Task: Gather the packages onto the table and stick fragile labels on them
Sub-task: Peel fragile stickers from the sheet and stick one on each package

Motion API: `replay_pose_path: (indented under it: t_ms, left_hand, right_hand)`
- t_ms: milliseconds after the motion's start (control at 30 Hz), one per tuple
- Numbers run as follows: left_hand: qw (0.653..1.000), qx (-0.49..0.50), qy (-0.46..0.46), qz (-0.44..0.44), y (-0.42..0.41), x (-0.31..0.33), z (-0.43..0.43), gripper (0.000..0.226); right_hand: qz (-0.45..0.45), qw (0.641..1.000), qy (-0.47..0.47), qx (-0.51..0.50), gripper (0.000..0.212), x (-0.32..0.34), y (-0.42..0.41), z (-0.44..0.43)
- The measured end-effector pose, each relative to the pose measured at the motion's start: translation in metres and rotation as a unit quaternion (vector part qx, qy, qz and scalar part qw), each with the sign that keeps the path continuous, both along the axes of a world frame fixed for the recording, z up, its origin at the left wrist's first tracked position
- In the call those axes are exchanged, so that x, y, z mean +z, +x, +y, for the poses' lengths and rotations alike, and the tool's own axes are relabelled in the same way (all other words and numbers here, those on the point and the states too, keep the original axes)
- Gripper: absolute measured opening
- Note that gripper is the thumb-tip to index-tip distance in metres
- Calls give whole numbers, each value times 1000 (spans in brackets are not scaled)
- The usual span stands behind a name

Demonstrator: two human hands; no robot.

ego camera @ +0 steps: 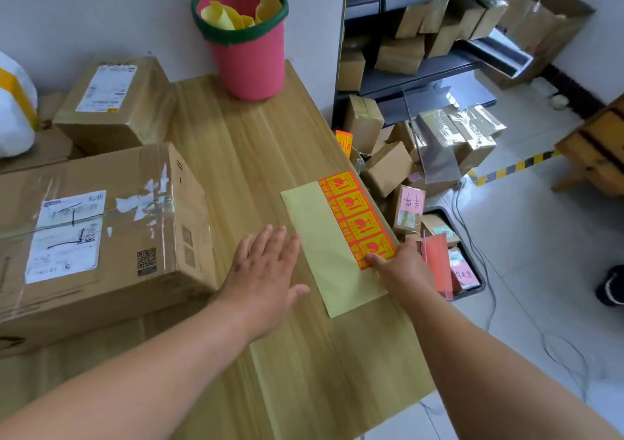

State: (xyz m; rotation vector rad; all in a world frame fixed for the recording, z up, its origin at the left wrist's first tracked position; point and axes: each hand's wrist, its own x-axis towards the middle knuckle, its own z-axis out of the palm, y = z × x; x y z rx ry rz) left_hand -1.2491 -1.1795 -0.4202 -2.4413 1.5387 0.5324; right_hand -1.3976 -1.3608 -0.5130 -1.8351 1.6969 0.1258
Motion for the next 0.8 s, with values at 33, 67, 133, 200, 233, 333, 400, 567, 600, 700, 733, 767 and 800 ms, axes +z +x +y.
replay_pose_path:
  t_ms: [33, 67, 133, 200, 233, 333, 400, 567, 600, 700, 733, 767, 800]
  left_hand:
    - [1000, 0, -1, 5, -2, 0, -4, 76]
    - [1000, 0, -5, 5, -4, 0, -7, 76]
    - [1000, -2, -15, 2, -6, 2, -13, 76]
    - [1000, 1, -20, 6, -8, 4, -18, 76]
    - [1000, 5, -23, 10, -8, 6, -19, 76]
    - [999, 25, -33, 21, -7, 14, -21, 76]
    - [998, 40, -38, 27, -6, 20, -21, 76]
    - [994, 72, -84, 24, 0, 43, -22, 77]
    - [992, 78, -94, 22, 2, 49, -23, 78]
    - [986, 104, -125, 22, 8, 67, -24, 79]
    - [984, 113, -136, 20, 11, 74, -25, 79]
    - [981, 122, -149, 17, 15, 79, -25, 80]
    - [978, 131, -164, 15, 20, 85, -25, 80]
  right_hand:
    - [-16, 1000, 17, -1, 60, 1, -5, -4]
    - [-29, 999, 22, -2, 46, 3, -10, -7]
    - [-47, 999, -1, -12, 25, 9, -16, -10]
    - [-69, 997, -34, -28, 12, 14, -18, -10]
    - [-81, 995, -50, -36, 8, 16, -18, -10]
    - [-123, 987, -86, -49, 7, 28, -15, -6]
    - [-165, 982, -75, -52, 8, 35, -11, -4]
    - [-305, 948, 13, -87, 22, 57, 0, -1]
    - [-322, 942, 23, -86, 22, 63, 2, 0]
    - [-375, 921, 49, -90, 20, 88, 11, 4]
    - [-392, 914, 56, -85, 20, 97, 13, 6]
    - [-400, 911, 61, -73, 20, 107, 16, 7]
    - [-407, 909, 66, -57, 19, 116, 18, 8]
